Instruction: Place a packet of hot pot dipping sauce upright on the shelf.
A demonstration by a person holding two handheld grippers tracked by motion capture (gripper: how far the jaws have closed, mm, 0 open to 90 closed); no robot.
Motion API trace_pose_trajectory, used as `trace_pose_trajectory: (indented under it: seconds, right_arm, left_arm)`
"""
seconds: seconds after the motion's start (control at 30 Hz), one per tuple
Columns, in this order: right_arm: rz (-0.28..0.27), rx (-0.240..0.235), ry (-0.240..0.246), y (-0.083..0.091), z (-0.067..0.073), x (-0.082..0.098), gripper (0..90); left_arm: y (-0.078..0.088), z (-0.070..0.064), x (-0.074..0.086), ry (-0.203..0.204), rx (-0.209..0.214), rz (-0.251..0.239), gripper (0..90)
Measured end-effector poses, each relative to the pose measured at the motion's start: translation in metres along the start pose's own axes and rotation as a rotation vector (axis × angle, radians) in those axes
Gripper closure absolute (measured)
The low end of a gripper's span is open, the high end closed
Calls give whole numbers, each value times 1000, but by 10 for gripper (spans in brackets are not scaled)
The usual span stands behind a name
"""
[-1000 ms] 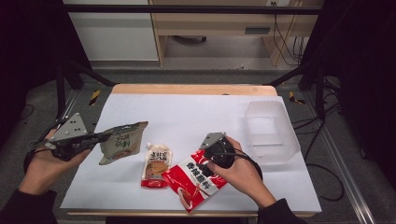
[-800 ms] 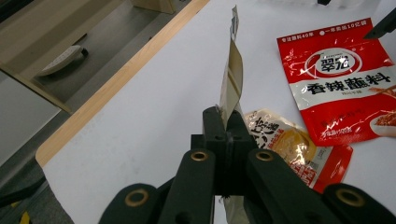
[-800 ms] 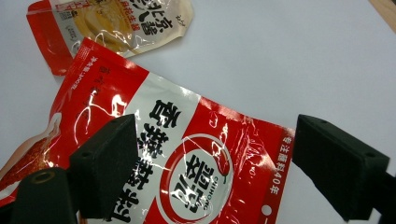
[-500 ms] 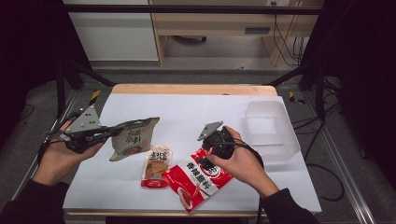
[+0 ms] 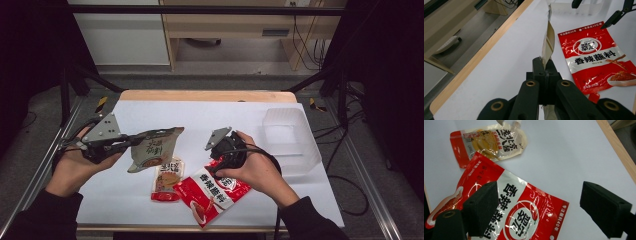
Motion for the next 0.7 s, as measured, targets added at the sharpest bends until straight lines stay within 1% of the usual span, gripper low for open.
trace_pose_trajectory:
  seconds: [0.03,0.07,0.1,0.13,0.17,0.2,0.27,0.3,0.33,0.37,0.47,0.53,0.6,0.63,0.67,0.7]
  right_arm:
    - [8,-1,10,1,1,-2,173]
    - [8,-1,10,1,1,-2,173]
    - [9,4,21,4,2,-6,182]
    - [10,-1,25,5,2,-7,186]
    - [9,-5,24,7,3,-9,191]
    - [9,-5,24,7,3,-9,191]
    - [-2,-20,26,9,3,-13,205]
    - [-3,-23,45,10,3,-15,207]
    - [-3,-23,45,10,3,-15,207]
    - [-14,-32,42,11,4,-18,213]
    - [-19,-37,46,11,5,-20,214]
    - [-19,-42,54,8,6,-22,228]
    - [-22,-39,52,7,5,-23,230]
    - [-27,-40,52,6,4,-25,258]
    - [-27,-40,52,6,4,-25,258]
    - [-30,-43,56,5,2,-27,281]
  left_arm:
    - [-1,-1,-2,-5,3,-1,900]
    - [-1,-1,-2,-5,3,-1,900]
    - [-3,-3,-5,-8,11,-3,900]
    - [-3,-3,-5,-8,11,-3,900]
    - [-6,-6,-7,-15,21,-2,900]
    - [-6,-6,-7,-15,21,-2,900]
    - [-11,-10,-10,-28,34,2,900]
    - [-15,-13,-12,-37,41,7,900]
    - [-15,-13,-12,-37,41,7,900]
    - [-18,-16,-14,-44,50,8,900]
    - [-22,-19,-16,-48,60,8,900]
    - [-26,-23,-19,-62,76,7,900]
    - [-27,-25,-20,-62,79,4,900]
    - [-29,-28,-20,-66,89,3,900]
    - [-29,-28,-20,-66,89,3,900]
    - [-31,-29,-20,-68,95,3,900]
Point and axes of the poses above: each handheld gripper's, and its own axes: y roughly backward along the jaws, x roughly out of its underside, z roughly to its left, the point moved 8 cm from there along -y, roughly forward along the jaws, and after that the axes turned 5 degrees about -y, right-handed, at the moved point
